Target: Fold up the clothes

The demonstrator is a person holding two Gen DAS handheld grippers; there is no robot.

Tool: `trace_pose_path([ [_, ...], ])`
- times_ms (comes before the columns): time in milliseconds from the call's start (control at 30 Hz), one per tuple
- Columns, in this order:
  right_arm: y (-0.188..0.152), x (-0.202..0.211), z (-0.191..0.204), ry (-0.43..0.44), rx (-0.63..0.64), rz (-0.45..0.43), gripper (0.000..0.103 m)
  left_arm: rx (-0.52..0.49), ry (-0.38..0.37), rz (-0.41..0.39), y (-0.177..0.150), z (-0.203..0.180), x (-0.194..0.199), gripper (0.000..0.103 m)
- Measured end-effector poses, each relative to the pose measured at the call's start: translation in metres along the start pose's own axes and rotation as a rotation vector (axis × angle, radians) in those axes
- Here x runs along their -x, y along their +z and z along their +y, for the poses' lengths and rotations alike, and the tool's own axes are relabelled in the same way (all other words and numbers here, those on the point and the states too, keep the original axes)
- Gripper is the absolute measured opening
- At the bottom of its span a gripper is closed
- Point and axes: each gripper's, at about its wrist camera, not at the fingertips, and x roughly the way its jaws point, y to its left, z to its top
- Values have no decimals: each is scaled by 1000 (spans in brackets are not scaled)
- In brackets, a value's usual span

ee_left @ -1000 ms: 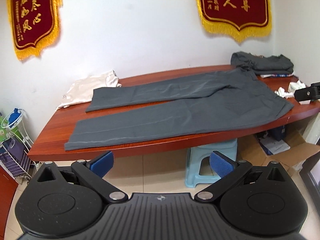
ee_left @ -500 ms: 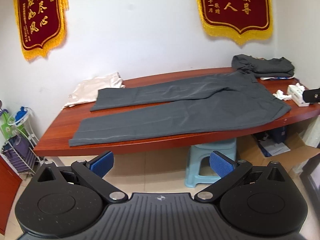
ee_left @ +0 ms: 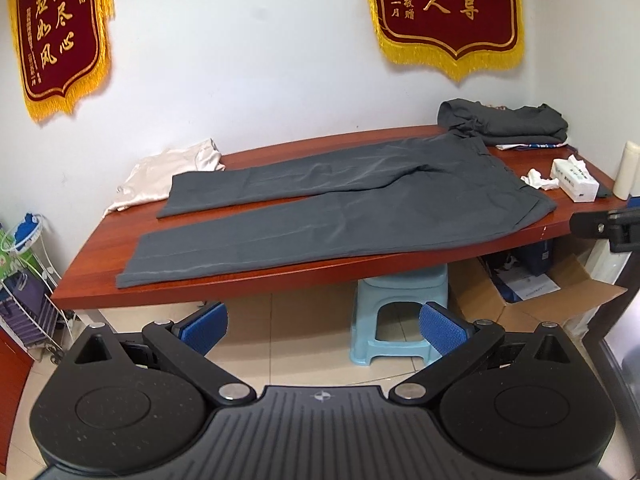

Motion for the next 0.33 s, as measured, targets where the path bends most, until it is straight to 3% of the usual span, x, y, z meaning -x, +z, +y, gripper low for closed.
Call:
trace_pose_path([
  [333,0,1,4,-2,6,-2,103,-2,9,-4,1,-4,-2,103],
])
